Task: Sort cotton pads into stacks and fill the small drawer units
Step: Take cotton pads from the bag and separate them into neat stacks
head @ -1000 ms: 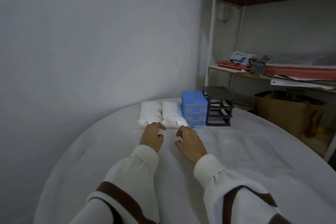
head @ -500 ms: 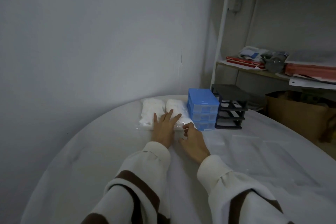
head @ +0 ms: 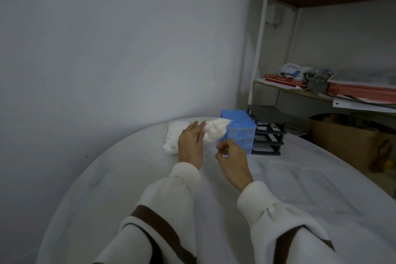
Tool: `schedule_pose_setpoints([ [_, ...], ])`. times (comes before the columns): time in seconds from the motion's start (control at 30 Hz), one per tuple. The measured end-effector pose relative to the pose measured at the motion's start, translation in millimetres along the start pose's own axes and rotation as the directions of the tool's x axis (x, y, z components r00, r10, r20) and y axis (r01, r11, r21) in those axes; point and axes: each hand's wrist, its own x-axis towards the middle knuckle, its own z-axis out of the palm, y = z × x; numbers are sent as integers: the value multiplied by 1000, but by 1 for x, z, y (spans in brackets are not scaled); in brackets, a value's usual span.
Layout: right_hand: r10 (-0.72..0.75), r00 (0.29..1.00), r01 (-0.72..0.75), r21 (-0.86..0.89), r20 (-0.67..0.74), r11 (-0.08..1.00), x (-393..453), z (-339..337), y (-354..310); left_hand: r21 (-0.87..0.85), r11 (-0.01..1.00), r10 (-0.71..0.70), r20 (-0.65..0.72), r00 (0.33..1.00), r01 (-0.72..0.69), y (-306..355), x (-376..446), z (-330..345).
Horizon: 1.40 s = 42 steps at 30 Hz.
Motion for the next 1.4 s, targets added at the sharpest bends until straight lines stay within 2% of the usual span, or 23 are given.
schedule_pose_setpoints([
  [0.2, 21, 1000, -23, 167, 16, 986, -22, -6, -20, -214, 977, -50, -112, 992, 25, 31, -38, -38],
  [0.33, 63, 997, -70, 270, 32, 960, -44, -6, -29, -211, 977, -54, -143, 988, 23, 28, -69, -56],
  [0.43, 106, 992, -121, 299, 65, 947, -63, -5, -29, -136, 991, -25, -160, 987, 3, 25, -92, -64],
  [0.57, 178, 977, -207, 344, 114, 916, -88, -5, -21, 120, 981, 175, -167, 970, -156, 21, -117, -64],
  [0.8, 247, 943, -323, 432, 224, 842, -110, -7, -1, 251, 934, 288, -109, 951, -254, 13, -145, -61],
  [1.03, 179, 946, -299, 509, 271, 807, -113, -10, 14, 272, 911, 311, 37, 950, -309, 7, -151, -59],
  [1.23, 69, 958, -219, 561, 277, 798, -115, -10, 18, 202, 933, 297, 37, 954, -298, 5, -152, -58],
  [1.4, -21, 974, -88, 460, 225, 883, -118, -6, 21, 160, 945, 286, 10, 958, -284, 7, -152, -59],
])
